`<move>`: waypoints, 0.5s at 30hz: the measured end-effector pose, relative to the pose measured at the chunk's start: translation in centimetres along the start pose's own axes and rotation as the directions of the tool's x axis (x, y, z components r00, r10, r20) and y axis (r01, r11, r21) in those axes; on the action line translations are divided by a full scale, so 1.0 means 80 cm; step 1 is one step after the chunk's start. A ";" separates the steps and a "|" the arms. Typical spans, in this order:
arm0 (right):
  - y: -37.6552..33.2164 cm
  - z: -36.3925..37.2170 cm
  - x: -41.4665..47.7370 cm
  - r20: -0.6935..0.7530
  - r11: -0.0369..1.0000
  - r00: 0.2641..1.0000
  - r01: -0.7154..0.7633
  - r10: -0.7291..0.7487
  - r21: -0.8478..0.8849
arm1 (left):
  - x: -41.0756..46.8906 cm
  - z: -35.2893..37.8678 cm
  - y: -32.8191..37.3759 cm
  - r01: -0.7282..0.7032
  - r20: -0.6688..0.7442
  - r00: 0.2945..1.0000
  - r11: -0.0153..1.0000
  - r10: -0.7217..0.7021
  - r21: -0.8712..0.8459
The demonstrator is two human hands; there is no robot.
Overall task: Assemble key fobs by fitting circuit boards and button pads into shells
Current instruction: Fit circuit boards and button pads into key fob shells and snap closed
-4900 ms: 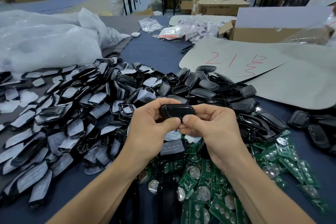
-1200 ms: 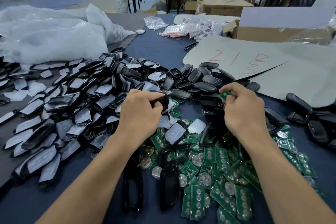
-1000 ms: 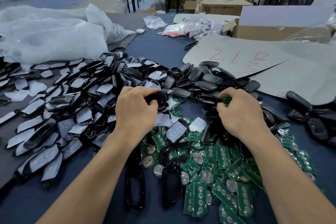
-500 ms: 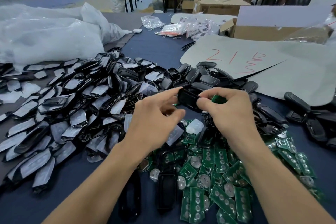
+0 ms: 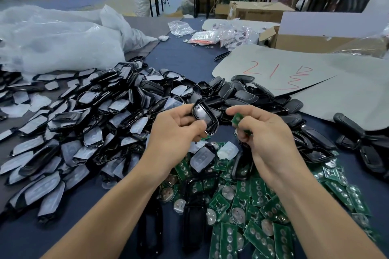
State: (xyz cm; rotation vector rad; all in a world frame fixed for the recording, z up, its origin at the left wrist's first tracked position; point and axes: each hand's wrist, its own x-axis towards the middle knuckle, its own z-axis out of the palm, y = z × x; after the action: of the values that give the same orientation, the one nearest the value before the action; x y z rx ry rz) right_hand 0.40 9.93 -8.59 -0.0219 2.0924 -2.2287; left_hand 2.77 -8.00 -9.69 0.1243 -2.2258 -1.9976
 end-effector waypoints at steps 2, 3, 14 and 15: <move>0.000 0.000 -0.001 0.019 0.999 1.000 0.021 -0.021 0.028 | 0.000 0.000 -0.001 0.001 -0.005 1.000 1.000 0.000 0.010; 0.000 0.000 -0.001 0.018 0.999 0.999 0.032 -0.032 0.045 | 0.000 -0.001 -0.002 0.002 -0.010 1.000 1.000 -0.002 0.017; 0.006 0.000 0.001 0.050 0.997 0.996 0.073 -0.075 0.038 | 0.002 -0.002 -0.005 0.038 0.007 0.999 0.999 -0.038 -0.011; 0.007 0.000 0.002 0.054 0.997 0.995 0.078 -0.079 0.025 | 0.001 -0.002 -0.004 0.037 0.019 0.999 0.999 -0.037 -0.013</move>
State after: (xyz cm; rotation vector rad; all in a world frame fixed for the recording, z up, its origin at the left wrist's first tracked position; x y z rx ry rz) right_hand 0.27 9.93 -9.14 -0.1644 2.0727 -2.2683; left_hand 2.68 -8.20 -9.99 0.1468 -2.2371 -2.0412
